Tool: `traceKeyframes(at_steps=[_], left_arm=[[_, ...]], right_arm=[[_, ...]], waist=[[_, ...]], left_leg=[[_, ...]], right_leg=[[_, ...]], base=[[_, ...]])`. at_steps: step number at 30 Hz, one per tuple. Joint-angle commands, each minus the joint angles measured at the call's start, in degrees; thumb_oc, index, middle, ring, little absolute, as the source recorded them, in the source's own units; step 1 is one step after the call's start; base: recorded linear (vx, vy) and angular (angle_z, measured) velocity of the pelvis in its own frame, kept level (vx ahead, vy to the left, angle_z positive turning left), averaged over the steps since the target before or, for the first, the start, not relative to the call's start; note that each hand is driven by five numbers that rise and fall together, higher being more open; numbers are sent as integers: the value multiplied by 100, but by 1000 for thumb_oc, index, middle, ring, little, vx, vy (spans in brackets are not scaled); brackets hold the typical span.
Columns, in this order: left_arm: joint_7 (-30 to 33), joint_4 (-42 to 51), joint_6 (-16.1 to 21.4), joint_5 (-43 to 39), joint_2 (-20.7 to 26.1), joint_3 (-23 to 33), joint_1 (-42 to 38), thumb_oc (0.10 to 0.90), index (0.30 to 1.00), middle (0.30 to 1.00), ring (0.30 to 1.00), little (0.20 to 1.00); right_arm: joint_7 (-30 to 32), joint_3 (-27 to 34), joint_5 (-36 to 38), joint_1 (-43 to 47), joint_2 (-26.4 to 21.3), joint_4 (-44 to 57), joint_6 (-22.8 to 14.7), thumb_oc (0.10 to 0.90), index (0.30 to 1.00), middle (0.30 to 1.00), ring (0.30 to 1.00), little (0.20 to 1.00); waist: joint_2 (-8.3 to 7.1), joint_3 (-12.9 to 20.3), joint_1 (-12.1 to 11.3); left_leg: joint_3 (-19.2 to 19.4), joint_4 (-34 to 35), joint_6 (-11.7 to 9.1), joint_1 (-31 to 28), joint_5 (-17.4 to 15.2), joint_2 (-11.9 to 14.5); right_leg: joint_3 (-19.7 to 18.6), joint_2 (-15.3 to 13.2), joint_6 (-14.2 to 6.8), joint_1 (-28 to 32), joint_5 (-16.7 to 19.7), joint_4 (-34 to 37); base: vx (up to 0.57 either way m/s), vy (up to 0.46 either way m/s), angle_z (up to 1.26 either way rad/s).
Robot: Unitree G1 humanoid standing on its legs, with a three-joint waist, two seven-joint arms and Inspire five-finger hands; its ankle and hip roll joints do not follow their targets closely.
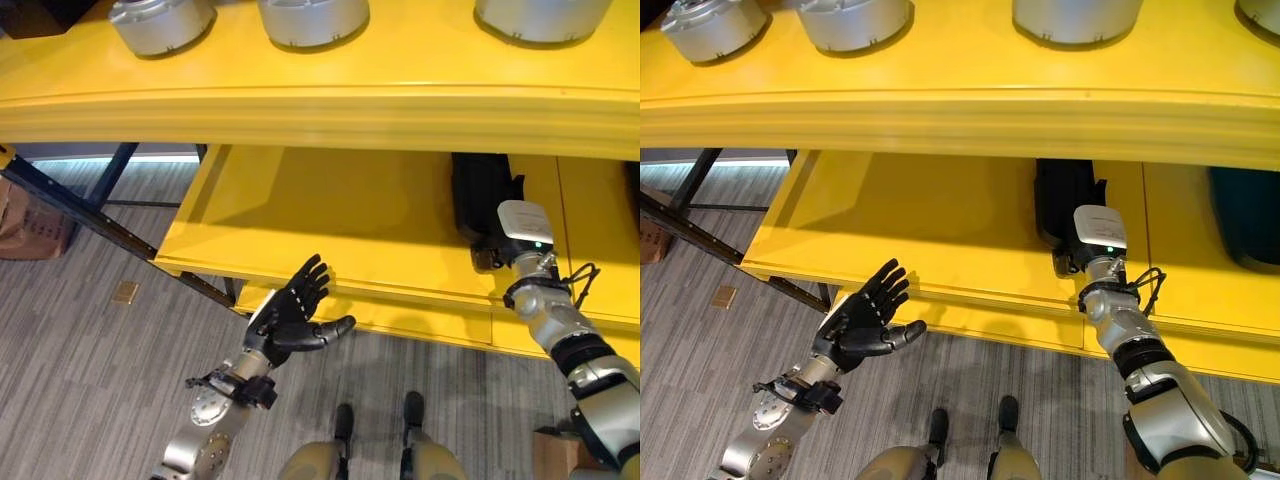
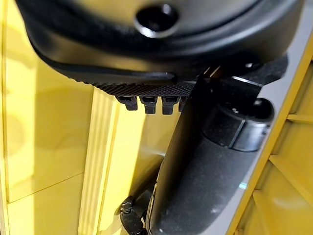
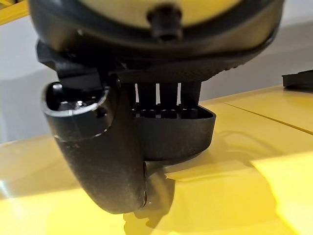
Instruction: Move parts from the plastic box to the shelf.
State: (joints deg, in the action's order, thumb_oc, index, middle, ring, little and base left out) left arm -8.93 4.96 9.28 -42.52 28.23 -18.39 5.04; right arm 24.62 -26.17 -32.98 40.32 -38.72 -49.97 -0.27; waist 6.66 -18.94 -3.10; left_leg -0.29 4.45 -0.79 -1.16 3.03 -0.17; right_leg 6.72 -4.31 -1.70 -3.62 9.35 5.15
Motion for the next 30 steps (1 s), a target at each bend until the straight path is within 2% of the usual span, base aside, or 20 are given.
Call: traceKeyframes(at_steps=[1,9,17,22,24,25,26,27,28,29,30], left_arm=[[17,687,750,-138,60,-104,-403,900,1000,1000,1000,1000],[57,687,719,-147,54,-154,-462,900,1000,1000,1000,1000],[117,673,764,-142,59,-215,-498,900,1000,1000,1000,1000],[122,681,736,-139,62,-229,-501,900,1000,1000,1000,1000],[111,652,751,-117,65,-254,-517,900,1000,1000,1000,1000],[110,651,752,-117,64,-255,-518,900,1000,1000,1000,1000],[102,634,750,-139,84,-244,-520,900,1000,1000,1000,1000],[72,598,750,-127,79,-221,-534,900,1000,1000,1000,1000],[66,581,763,-116,78,-223,-537,900,1000,1000,1000,1000],[59,564,782,-105,80,-222,-537,900,1000,1000,1000,1000],[54,562,785,-108,82,-218,-534,900,1000,1000,1000,1000]], right_arm=[[302,150,30,650,-1014,-1309,1328,400,300,300,300,300],[338,326,378,540,-891,-1481,1588,400,300,300,300,300],[305,488,529,457,-807,-1595,1671,400,300,300,300,300],[252,524,522,379,-754,-1614,1632,400,300,300,300,300],[219,498,465,368,-747,-1624,1388,400,300,300,300,300],[219,497,466,368,-747,-1625,1387,400,300,300,300,300],[142,421,233,370,-734,-1548,1054,590,566,566,566,566],[153,300,118,367,-738,-1440,920,576,547,547,547,547],[125,257,59,376,-738,-1393,899,610,594,594,594,594],[117,203,-19,374,-752,-1329,911,796,855,855,855,855],[116,180,-19,363,-764,-1304,894,875,964,964,964,964]], waist=[[-131,206,56],[-151,252,73],[-152,261,88],[-163,276,88],[-176,277,87],[-176,277,87],[-184,284,87],[-196,280,93],[-203,278,95],[-211,273,98],[-212,272,99]], left_leg=[[360,-220,-206,17,-339,345],[379,-222,-197,-40,-350,352],[389,-216,-187,-77,-363,348],[382,-212,-176,-94,-370,346],[384,-209,-171,-111,-372,351],[383,-209,-171,-111,-372,351],[385,-210,-167,-109,-375,347],[388,-218,-165,-102,-377,346],[390,-221,-164,-99,-379,346],[391,-223,-162,-97,-382,346],[389,-223,-162,-98,-383,347]], right_leg=[[67,-258,-241,290,-846,-379],[58,-259,-254,343,-837,-378],[47,-262,-263,383,-830,-366],[43,-256,-265,396,-828,-366],[45,-252,-266,409,-823,-367],[45,-252,-266,409,-823,-367],[41,-252,-273,414,-823,-363],[34,-254,-275,410,-821,-367],[30,-255,-275,407,-822,-369],[28,-254,-275,405,-823,-371],[29,-253,-275,405,-823,-371]], base=[[0,0,0],[0,0,0],[0,0,0],[0,0,0],[0,0,0],[0,0,0],[0,0,0],[0,0,0],[0,0,0],[0,0,0],[0,0,0]])
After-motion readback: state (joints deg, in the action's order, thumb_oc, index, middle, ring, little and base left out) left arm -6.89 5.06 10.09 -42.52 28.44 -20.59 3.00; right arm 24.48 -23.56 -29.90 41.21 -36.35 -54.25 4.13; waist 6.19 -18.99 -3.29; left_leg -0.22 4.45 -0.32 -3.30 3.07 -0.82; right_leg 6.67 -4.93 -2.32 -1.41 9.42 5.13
